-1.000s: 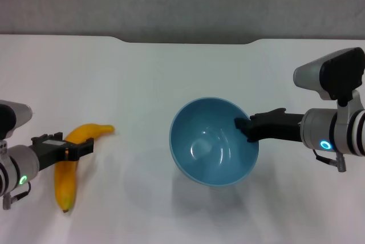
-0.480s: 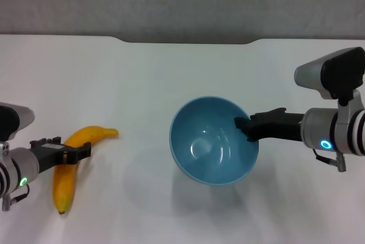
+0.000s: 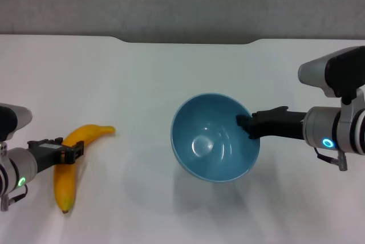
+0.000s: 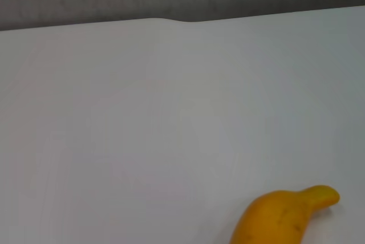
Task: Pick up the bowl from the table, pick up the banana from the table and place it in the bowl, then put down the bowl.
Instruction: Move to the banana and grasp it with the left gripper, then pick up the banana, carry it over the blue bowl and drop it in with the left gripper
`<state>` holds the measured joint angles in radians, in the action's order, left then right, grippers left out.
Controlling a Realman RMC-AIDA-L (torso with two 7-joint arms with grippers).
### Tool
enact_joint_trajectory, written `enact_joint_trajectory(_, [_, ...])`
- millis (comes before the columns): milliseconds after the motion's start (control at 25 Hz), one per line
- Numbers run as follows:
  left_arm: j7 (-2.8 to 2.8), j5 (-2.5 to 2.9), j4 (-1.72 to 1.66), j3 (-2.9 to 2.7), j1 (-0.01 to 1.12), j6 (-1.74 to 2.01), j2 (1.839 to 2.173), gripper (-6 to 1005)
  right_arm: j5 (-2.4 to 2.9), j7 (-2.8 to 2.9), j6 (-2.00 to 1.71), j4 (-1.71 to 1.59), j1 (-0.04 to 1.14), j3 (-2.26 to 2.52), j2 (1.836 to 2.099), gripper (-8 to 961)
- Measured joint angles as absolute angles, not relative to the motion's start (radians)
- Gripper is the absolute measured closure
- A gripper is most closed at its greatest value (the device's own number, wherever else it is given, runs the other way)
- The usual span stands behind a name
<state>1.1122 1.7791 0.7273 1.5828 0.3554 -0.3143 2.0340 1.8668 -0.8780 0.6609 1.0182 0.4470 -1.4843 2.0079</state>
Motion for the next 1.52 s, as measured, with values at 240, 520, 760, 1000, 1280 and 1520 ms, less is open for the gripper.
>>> enact_joint_trajectory(240, [1.108, 1.77, 0.733, 1.595, 0.352, -0.323, 2.034, 488, 1.867, -0.878, 0.662, 0.999, 0.455, -1.486, 2.008, 910])
enact_joint_trajectory(520, [1.072, 1.734, 0.9, 1.681, 0.318, -0.447, 2.033, 474, 1.867, -0.853, 0.69, 0.861, 0.563, -1.488, 2.007, 909])
enact_joint_trajectory(760, [1.065, 1.689, 1.103, 1.673, 0.269, -0.526, 2.034, 462, 1.865, -0.822, 0.69, 0.794, 0.619, -1.478, 2.01, 909])
enact_joint_trajectory(1000, [1.084, 1.528, 1.178, 1.662, 0.265, -0.597, 2.036, 449, 1.786, -0.812, 0.669, 0.715, 0.682, -1.422, 2.012, 908])
enact_joint_trajectory(1280, [1.163, 1.364, 1.174, 1.573, 0.281, -0.625, 2.039, 435, 1.688, -0.812, 0.627, 0.675, 0.727, -1.368, 2.013, 907])
enact_joint_trajectory(1520, [1.247, 1.244, 1.141, 1.496, 0.313, -0.617, 2.041, 423, 1.631, -0.811, 0.611, 0.674, 0.762, -1.332, 2.017, 907])
